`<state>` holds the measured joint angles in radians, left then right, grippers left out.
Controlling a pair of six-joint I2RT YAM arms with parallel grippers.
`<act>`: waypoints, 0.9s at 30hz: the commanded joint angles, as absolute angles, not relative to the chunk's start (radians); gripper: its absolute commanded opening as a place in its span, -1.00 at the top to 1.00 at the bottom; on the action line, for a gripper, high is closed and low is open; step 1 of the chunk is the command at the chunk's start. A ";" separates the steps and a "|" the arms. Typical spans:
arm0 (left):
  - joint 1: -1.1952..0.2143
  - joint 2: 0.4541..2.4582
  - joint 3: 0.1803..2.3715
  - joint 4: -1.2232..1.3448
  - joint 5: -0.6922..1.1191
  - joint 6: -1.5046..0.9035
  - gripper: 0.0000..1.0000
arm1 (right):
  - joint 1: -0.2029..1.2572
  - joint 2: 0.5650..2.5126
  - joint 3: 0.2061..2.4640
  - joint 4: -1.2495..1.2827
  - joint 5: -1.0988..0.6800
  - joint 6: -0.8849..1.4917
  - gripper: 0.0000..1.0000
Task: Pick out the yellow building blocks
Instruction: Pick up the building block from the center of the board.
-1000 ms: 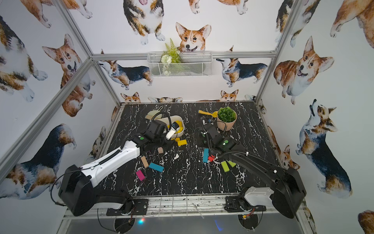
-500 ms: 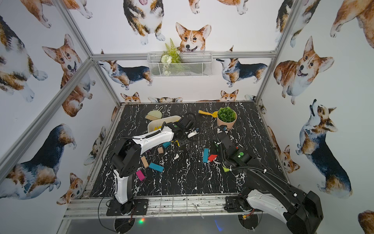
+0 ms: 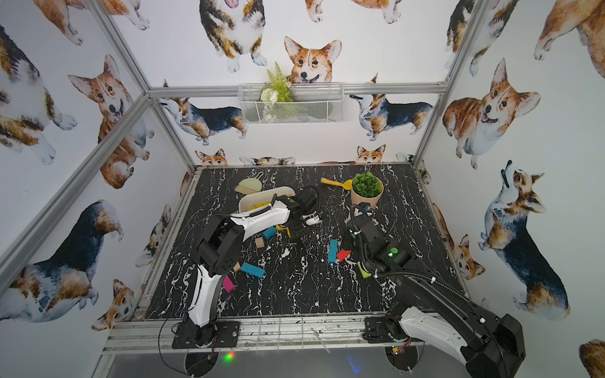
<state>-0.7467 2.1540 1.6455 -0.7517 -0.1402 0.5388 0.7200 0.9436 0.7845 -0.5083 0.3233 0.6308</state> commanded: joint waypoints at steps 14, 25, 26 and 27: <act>-0.734 2.203 1.683 -0.880 -0.108 0.574 0.46 | 0.721 0.942 0.773 -0.509 0.340 0.643 -0.03; -0.796 1.924 1.452 -0.691 -0.109 0.528 1.00 | 0.721 0.993 0.759 -0.512 0.318 0.638 -0.03; -0.796 1.865 1.416 -0.656 -0.098 0.490 1.00 | 0.721 1.002 0.758 -0.507 0.311 0.641 -0.04; -0.796 1.819 1.388 -0.628 -0.086 0.462 1.00 | 0.721 1.012 0.758 -0.500 0.304 0.644 -0.04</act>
<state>-0.7971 1.9308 1.4517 -0.7361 -0.1211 0.5373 0.7200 0.9924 0.7605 -0.5091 0.3202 0.6304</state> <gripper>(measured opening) 0.253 0.518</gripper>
